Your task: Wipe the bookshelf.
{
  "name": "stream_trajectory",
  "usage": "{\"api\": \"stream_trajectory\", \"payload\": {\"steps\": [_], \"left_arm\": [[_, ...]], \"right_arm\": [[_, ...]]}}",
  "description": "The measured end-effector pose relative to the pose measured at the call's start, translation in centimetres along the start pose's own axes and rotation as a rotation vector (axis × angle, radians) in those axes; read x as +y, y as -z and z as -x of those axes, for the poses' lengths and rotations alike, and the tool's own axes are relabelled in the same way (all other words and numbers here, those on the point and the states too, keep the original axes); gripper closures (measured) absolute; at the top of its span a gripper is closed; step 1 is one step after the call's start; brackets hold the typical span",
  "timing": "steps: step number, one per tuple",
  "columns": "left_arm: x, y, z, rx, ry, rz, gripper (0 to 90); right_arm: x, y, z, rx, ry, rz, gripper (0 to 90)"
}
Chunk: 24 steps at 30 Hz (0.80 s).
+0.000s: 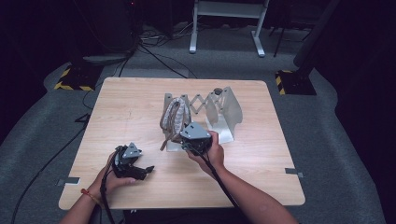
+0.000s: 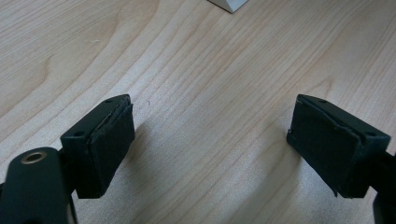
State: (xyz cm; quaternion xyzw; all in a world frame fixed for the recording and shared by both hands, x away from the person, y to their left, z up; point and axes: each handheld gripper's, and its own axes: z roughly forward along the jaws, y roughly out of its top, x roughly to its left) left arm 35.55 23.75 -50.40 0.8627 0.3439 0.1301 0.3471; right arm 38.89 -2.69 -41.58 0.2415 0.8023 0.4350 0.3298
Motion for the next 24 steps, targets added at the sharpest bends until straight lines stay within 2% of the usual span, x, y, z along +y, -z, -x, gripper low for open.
{"api": "stream_trajectory", "payload": {"steps": [4,9,13,17,21,24], "left_arm": [[0.0,0.0,0.0,0.004,-0.006,-0.001,14.7],[0.0,0.0,0.0,0.004,-0.006,-0.001,14.6],[0.0,0.0,0.0,0.002,-0.006,-0.001,14.7],[0.0,0.0,-0.1,0.003,-0.009,-0.002,14.7],[0.0,0.0,0.0,0.004,-0.006,-0.001,14.7],[0.0,0.0,-0.1,0.003,-0.009,-0.002,14.7]], "right_arm": [[-0.8,-1.9,-0.4,-0.009,0.015,-0.042,72.5],[-2.9,-4.5,-1.2,0.037,-0.008,-0.107,72.6],[-4.0,-5.6,-1.1,0.055,-0.019,-0.145,72.6],[-4.8,-6.4,-1.5,0.068,-0.007,-0.182,72.4],[-4.4,-6.4,-1.6,0.068,-0.008,-0.168,72.4],[-3.5,-6.0,-1.2,0.055,-0.01,-0.136,72.4]]}}
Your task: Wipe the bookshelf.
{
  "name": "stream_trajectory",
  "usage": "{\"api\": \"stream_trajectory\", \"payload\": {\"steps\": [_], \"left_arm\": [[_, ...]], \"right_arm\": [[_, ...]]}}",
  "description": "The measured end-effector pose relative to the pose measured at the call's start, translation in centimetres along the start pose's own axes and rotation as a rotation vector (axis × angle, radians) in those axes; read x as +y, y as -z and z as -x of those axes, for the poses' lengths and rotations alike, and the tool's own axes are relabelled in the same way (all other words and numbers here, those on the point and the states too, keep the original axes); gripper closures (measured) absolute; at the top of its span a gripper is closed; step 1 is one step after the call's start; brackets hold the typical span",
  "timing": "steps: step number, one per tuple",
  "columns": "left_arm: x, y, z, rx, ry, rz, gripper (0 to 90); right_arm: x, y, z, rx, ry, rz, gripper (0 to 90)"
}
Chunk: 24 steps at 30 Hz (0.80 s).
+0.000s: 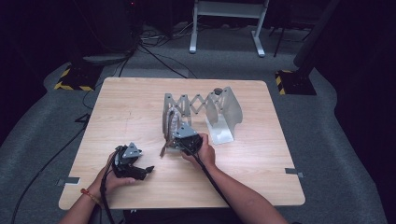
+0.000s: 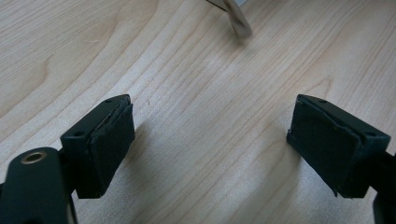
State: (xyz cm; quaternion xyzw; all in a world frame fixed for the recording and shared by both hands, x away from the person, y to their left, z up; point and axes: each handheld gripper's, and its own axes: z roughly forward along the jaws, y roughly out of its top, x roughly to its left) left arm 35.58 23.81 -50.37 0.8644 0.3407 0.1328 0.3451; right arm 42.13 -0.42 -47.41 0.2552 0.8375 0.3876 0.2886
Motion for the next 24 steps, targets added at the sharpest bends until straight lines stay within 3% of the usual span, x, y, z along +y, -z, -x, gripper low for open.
{"api": "stream_trajectory", "payload": {"steps": [5,9,12,18,24], "left_arm": [[0.0,0.0,0.0,0.0,0.002,0.0,14.6],[0.0,0.0,0.0,0.0,0.002,0.001,14.7],[0.0,0.0,0.0,-0.004,0.005,0.001,14.7],[0.0,0.0,0.0,-0.005,0.004,0.001,14.7],[0.0,0.0,0.0,-0.005,0.005,0.001,14.7]], "right_arm": [[2.6,2.3,1.2,-0.035,-0.015,0.116,72.3],[4.2,3.6,1.6,-0.052,-0.024,0.173,72.3],[3.9,2.9,1.2,-0.044,-0.01,0.136,72.2],[1.3,0.0,0.3,-0.027,-0.018,0.028,72.2],[-0.7,-1.7,-0.5,-0.032,-0.001,-0.029,72.2]]}}
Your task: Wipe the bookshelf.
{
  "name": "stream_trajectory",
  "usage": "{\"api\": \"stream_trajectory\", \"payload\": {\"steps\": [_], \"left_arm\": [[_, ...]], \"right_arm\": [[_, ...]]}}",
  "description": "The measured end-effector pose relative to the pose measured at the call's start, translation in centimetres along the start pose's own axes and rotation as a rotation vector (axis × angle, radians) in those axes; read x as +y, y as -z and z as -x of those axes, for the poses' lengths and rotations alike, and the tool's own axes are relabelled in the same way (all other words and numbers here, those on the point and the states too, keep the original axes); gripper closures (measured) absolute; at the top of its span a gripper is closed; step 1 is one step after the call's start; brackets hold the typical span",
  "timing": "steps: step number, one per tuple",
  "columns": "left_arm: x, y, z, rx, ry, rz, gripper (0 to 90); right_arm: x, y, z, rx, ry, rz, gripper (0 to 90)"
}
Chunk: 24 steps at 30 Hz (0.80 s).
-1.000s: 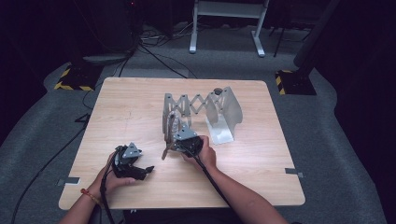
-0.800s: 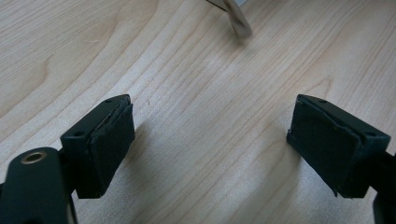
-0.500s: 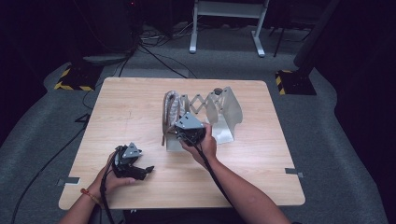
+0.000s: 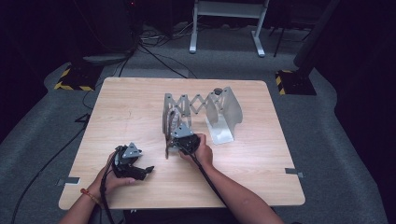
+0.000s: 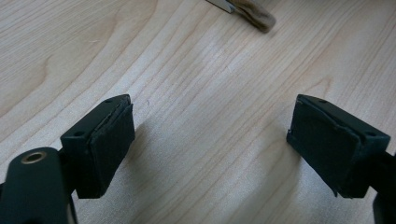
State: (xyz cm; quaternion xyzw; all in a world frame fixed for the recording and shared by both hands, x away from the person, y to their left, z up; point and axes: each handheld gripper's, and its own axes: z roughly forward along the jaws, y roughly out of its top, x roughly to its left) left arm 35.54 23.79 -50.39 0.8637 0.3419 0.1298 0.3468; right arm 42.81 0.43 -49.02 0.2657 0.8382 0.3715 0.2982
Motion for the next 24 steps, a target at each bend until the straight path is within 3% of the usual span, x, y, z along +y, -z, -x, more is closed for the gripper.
{"api": "stream_trajectory", "payload": {"steps": [5,8,20,24], "left_arm": [[0.0,0.0,0.0,0.0,0.0,0.0,14.7],[0.0,0.0,0.0,0.0,0.0,0.0,14.7],[0.0,0.0,0.0,0.003,-0.005,-0.001,14.7],[0.0,0.0,0.0,0.003,-0.005,-0.001,14.7]], "right_arm": [[-0.4,0.0,-0.3,-0.009,0.018,-0.008,72.2],[0.0,0.9,0.4,-0.023,-0.007,-0.004,72.3],[4.8,7.0,2.3,-0.175,0.014,0.189,72.4],[5.2,7.3,2.8,-0.192,0.009,0.192,72.4]]}}
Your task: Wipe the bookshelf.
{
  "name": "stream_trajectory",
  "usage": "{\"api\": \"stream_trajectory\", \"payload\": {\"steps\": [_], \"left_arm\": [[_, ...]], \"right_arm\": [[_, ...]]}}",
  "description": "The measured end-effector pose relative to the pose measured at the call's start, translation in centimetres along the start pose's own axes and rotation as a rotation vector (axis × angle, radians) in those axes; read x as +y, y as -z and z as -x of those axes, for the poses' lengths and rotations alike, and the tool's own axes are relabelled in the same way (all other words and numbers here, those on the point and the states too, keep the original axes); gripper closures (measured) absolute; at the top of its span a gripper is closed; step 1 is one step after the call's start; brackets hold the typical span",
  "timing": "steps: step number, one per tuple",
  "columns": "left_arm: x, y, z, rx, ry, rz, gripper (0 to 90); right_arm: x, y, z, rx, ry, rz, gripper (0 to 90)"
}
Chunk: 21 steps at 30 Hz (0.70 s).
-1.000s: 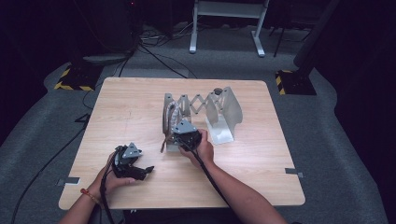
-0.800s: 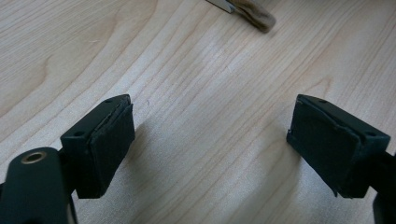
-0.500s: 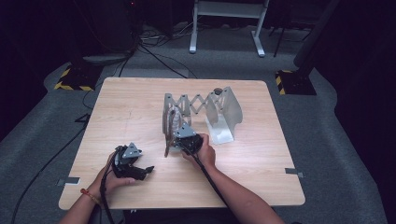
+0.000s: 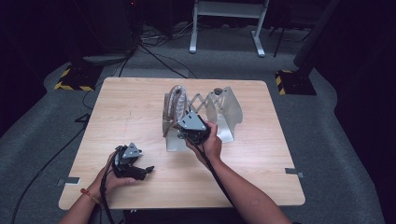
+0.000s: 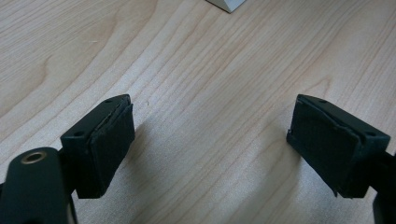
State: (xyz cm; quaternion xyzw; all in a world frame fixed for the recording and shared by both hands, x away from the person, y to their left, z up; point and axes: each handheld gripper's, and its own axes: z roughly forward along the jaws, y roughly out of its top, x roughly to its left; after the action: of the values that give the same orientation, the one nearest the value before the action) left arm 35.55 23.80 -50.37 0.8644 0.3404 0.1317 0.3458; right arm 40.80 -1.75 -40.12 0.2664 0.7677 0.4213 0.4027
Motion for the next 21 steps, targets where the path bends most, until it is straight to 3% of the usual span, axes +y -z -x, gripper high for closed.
{"api": "stream_trajectory", "payload": {"steps": [10,15,18,21], "left_arm": [[0.0,0.0,0.0,0.0,0.0,0.0,14.7],[0.0,0.0,0.0,0.0,0.0,0.0,14.7],[0.0,0.0,0.0,0.0,0.0,0.0,14.7],[0.0,0.0,0.0,0.0,-0.001,0.0,14.7]], "right_arm": [[-4.2,-3.0,-0.9,0.022,-0.004,-0.145,72.4],[-6.4,-4.2,-1.5,0.045,-0.037,-0.205,72.4],[-7.2,-4.4,-2.0,0.049,-0.034,-0.22,72.4],[-6.8,-3.9,-2.5,0.052,-0.022,-0.202,72.4]]}}
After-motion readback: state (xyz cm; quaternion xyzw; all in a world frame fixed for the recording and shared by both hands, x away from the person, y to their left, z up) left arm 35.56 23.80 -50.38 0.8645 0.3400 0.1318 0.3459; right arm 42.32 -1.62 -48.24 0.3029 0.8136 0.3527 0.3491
